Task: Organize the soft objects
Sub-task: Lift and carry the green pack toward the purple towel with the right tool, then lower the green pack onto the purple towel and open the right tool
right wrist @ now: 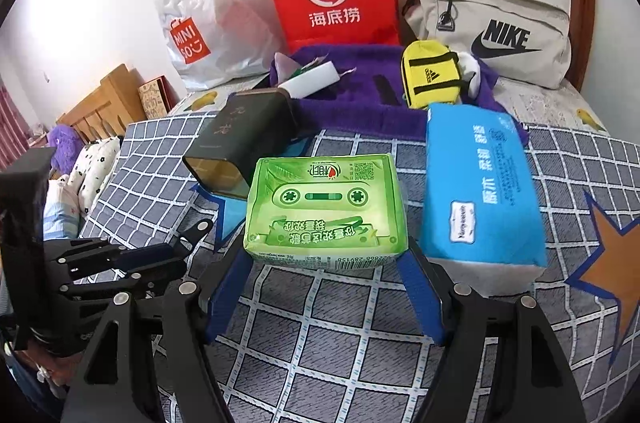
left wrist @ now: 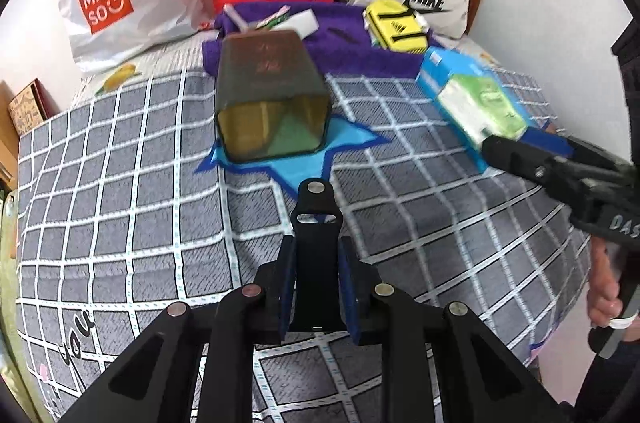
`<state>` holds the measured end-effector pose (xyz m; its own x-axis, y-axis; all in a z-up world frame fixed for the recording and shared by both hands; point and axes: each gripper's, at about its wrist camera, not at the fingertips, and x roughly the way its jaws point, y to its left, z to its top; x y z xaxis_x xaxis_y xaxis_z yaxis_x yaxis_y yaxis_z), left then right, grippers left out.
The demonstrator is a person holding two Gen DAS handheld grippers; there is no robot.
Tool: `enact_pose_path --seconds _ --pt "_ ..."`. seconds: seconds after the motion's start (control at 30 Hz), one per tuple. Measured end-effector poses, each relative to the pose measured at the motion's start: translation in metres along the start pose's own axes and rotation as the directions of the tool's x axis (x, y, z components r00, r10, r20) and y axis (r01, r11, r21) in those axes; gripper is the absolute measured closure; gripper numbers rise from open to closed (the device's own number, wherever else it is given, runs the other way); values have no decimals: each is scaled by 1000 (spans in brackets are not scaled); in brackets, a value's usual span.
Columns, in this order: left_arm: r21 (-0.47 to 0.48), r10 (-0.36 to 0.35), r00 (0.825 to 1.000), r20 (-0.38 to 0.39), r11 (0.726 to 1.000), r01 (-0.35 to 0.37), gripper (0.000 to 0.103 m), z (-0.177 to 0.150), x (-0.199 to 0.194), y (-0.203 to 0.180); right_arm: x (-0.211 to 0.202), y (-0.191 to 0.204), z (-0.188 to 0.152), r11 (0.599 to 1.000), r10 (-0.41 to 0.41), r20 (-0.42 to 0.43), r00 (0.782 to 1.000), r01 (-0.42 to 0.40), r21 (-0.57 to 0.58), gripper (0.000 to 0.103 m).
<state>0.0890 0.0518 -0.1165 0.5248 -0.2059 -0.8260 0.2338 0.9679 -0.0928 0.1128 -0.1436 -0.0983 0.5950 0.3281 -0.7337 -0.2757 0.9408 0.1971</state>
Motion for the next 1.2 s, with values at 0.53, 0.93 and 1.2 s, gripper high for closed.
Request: enact_pose_path --seconds 0.53,0.93,1.2 --pt "-8 -48 994 94 999 49 83 46 -27 -4 -16 -14 29 999 -29 46 998 30 -19 30" --pt "-5 -37 993 116 999 38 83 103 -17 3 -2 -33 69 999 -48 62 997 48 -6 30" --pt "-6 -10 992 129 1000 11 83 150 1 11 25 -48 109 998 -61 57 996 61 10 30"
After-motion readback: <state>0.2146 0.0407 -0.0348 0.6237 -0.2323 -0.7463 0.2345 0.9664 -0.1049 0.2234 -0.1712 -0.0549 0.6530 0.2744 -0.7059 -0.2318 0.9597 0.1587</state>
